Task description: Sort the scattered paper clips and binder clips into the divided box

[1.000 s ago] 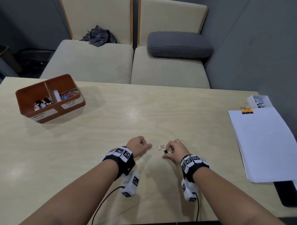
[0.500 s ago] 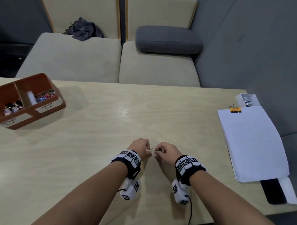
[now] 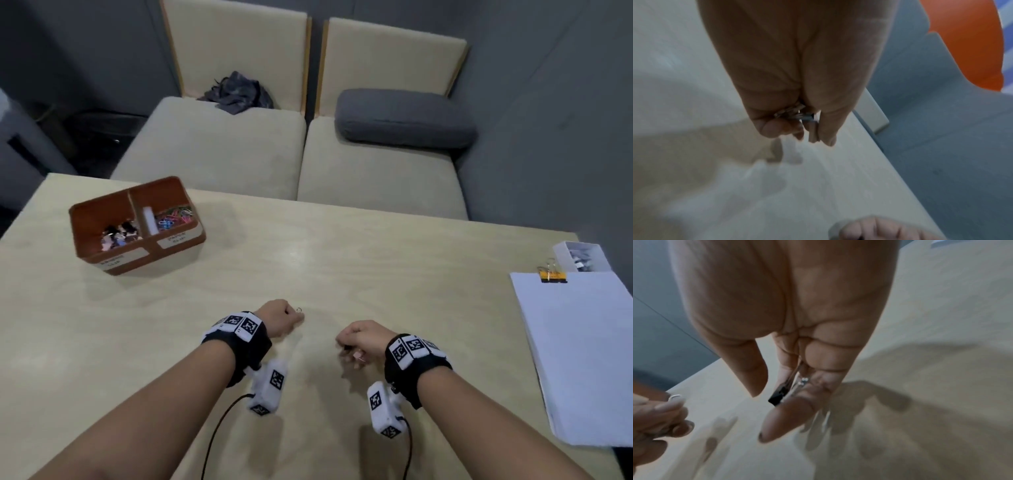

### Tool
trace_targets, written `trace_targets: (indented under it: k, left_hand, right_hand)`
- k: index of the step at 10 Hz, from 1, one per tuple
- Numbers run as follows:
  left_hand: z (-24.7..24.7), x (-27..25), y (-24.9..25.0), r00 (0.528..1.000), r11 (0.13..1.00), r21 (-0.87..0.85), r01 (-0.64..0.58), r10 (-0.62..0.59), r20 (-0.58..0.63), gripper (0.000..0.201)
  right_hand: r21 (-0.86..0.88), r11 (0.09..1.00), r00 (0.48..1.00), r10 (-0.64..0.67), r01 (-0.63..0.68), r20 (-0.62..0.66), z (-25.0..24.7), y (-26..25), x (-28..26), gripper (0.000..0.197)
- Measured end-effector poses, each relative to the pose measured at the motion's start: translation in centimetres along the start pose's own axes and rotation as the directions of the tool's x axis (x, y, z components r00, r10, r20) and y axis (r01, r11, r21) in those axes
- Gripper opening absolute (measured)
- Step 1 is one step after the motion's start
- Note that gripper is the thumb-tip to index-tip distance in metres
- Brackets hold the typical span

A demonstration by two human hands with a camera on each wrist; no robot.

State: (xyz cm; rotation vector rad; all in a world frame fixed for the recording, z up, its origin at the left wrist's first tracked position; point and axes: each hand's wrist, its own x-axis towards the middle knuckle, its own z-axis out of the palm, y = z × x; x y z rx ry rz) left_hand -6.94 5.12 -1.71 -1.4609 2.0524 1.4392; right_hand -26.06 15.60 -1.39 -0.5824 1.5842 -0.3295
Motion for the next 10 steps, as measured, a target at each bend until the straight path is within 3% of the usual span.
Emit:
trace_targets:
  k: [1, 2, 3, 6, 8, 9, 10]
  left_hand:
    - [-4.1, -2.7, -2.7, 0.998, 0.989, -0.135, 0.061, -0.062, -0.006, 0.034]
    - [-7.9, -5.5, -5.6, 0.991, 0.961, -0.258, 0.101, -0.120, -0.061, 0.024]
    - [-11.6, -8.0, -9.0, 0.961, 0.900, -0.413, 0.136, -0.222, -0.168, 0.004]
    - [-24.6, -10.3, -16.2, 0.881, 0.842, -0.535, 0.062, -0.298, -0.366, 0.014]
    - [-29.3, -7.6, -17.6, 0.880, 0.764, -0.645, -0.002, -0.305, -0.365, 0.020]
    - [-30.0, -5.9, -18.3, 0.908, 0.681, -0.732, -0.026, -0.290, -0.303, 0.040]
    - [-30.7, -6.0, -18.5, 0.899, 0.641, -0.766, -0.046, -0.308, -0.312, 0.056]
  right_hand:
    - [0.001, 1.000, 0.998, 0.011, -0.011, 0.065, 2.4, -2.7, 0.9, 0.009]
    - [-0.067, 0.998, 0.990, 0.002, 0.008, 0.144, 5.3, -6.1, 1.8, 0.023]
    - [-0.155, 0.984, 0.980, -0.060, 0.091, 0.192, 9.0, -10.4, 2.7, 0.022]
    - [-0.130, 0.924, 0.928, -0.339, 0.359, 0.156, 19.9, -25.4, 5.6, 0.014]
    - [-0.287, 0.780, 0.813, -0.583, 0.556, -0.007, 25.5, -32.0, 9.0, 0.018]
    - [-0.311, 0.761, 0.799, -0.601, 0.569, -0.010, 27.3, -33.5, 9.6, 0.026]
    - [-0.284, 0.792, 0.827, -0.562, 0.541, 0.008, 27.9, -34.0, 10.0, 0.032]
